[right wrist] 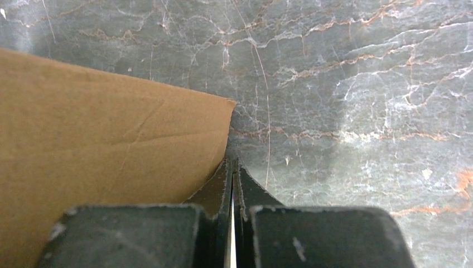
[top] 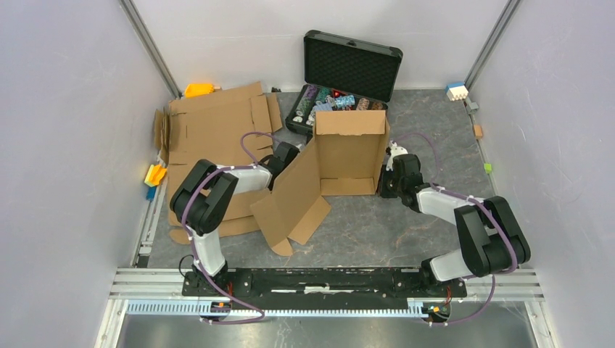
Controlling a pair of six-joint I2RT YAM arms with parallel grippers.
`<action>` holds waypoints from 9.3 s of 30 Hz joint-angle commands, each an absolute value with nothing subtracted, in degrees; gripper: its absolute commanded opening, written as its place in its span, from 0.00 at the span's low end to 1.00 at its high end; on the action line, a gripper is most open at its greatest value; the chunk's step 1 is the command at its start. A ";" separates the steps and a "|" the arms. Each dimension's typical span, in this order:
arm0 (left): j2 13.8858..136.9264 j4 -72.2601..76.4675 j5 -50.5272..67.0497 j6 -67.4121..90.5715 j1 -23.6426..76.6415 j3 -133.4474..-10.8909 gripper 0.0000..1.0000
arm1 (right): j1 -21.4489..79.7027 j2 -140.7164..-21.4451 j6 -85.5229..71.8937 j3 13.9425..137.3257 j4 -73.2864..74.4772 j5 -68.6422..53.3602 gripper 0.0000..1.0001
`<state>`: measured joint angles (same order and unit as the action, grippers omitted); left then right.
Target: Fold the paper box
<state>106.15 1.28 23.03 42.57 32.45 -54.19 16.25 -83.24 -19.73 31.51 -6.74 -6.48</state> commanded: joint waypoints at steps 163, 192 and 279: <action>20.22 -48.42 21.24 32.43 22.93 -52.06 0.98 | 43.89 -41.56 -9.99 43.67 21.79 43.08 0.94; 18.17 -38.33 36.48 25.05 22.87 -45.29 0.88 | 27.60 -56.52 -16.44 39.79 -0.24 24.53 0.16; 79.59 -0.31 -16.60 72.35 56.40 -39.22 0.77 | 12.70 -61.95 -14.74 45.52 16.81 8.41 0.98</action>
